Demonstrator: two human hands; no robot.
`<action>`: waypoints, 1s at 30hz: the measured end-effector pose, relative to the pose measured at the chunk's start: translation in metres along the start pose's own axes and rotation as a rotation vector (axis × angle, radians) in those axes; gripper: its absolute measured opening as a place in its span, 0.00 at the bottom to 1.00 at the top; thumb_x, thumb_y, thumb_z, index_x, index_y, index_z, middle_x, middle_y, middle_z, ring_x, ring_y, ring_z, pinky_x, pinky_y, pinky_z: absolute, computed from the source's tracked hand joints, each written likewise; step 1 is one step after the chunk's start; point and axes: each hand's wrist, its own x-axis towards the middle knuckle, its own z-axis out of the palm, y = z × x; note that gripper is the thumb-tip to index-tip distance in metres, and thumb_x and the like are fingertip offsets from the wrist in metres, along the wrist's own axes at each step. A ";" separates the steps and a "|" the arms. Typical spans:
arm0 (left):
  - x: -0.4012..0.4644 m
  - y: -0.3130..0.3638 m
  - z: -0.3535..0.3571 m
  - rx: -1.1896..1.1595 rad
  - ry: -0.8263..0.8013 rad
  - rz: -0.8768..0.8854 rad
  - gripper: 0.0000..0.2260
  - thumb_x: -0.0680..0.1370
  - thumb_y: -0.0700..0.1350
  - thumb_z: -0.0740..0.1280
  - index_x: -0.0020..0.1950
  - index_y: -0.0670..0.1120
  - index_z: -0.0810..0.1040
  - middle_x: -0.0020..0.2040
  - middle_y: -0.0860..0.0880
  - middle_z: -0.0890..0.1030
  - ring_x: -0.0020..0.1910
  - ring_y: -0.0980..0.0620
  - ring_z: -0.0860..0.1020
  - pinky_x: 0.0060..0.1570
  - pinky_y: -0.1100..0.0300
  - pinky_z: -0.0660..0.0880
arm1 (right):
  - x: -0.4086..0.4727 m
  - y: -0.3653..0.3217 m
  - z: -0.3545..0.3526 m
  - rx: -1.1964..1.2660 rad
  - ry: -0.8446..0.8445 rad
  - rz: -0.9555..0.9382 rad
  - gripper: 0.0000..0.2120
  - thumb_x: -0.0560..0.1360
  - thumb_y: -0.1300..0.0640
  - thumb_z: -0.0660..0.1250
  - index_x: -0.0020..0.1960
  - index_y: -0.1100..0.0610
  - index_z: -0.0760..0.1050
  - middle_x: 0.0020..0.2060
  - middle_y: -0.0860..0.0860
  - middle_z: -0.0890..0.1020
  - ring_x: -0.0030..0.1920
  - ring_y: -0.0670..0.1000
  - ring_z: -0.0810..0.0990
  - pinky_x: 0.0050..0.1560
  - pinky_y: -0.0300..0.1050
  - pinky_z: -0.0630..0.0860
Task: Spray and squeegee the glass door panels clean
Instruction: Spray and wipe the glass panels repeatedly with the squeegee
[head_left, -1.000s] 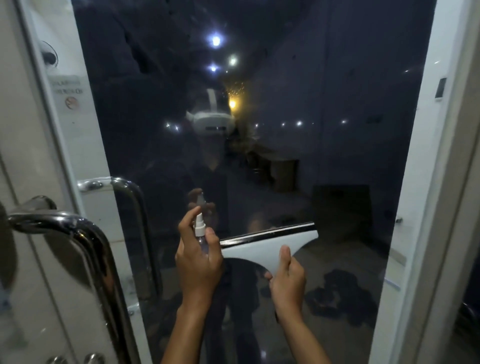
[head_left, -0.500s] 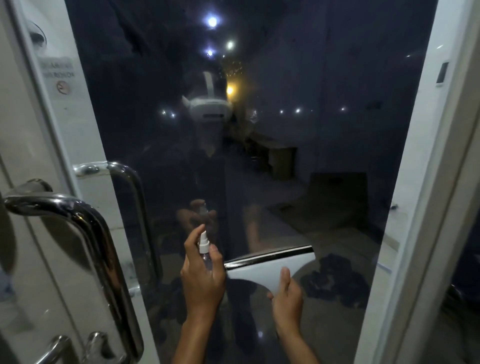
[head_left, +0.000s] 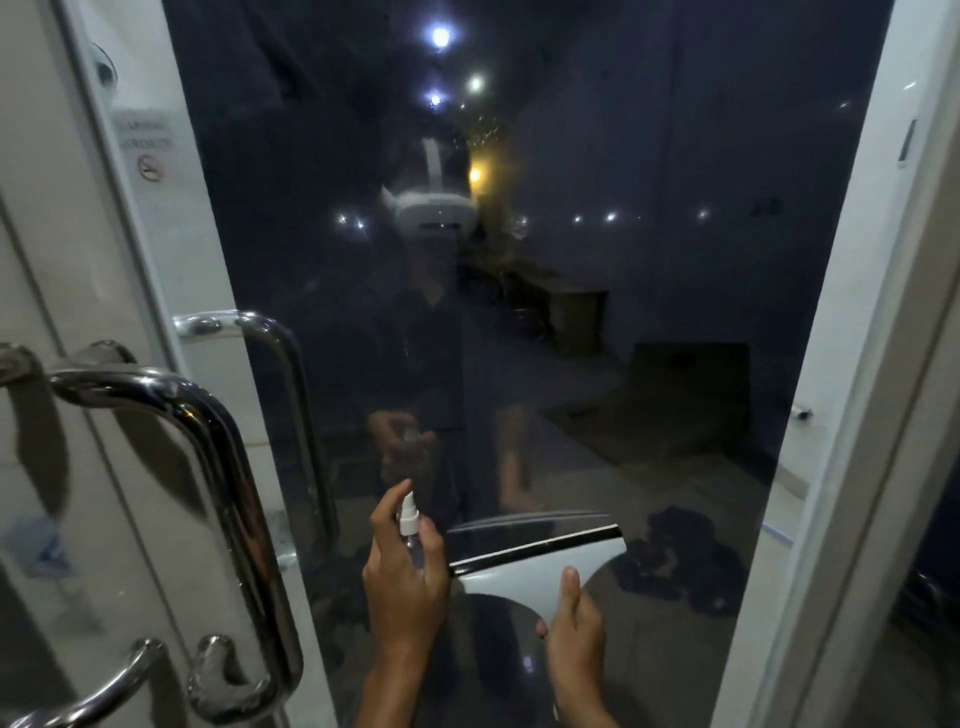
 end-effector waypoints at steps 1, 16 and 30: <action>0.001 0.001 -0.002 0.000 0.002 0.001 0.16 0.78 0.50 0.60 0.66 0.59 0.67 0.43 0.47 0.80 0.37 0.51 0.79 0.37 0.53 0.74 | -0.004 -0.005 0.000 -0.005 -0.006 -0.014 0.27 0.82 0.43 0.55 0.38 0.61 0.79 0.26 0.57 0.79 0.28 0.54 0.78 0.32 0.43 0.72; -0.001 -0.012 -0.034 0.037 0.024 0.001 0.16 0.79 0.55 0.59 0.66 0.62 0.66 0.53 0.47 0.82 0.44 0.45 0.82 0.39 0.52 0.75 | -0.023 -0.086 0.052 -1.064 -0.419 -0.961 0.33 0.76 0.31 0.40 0.62 0.49 0.73 0.50 0.55 0.85 0.53 0.60 0.82 0.48 0.53 0.73; 0.002 -0.023 -0.024 0.002 -0.039 0.003 0.18 0.79 0.57 0.57 0.69 0.60 0.66 0.49 0.44 0.81 0.41 0.43 0.81 0.37 0.45 0.78 | 0.024 -0.100 0.010 -1.213 -0.249 -0.913 0.31 0.78 0.31 0.39 0.62 0.47 0.71 0.50 0.53 0.85 0.53 0.59 0.82 0.47 0.52 0.72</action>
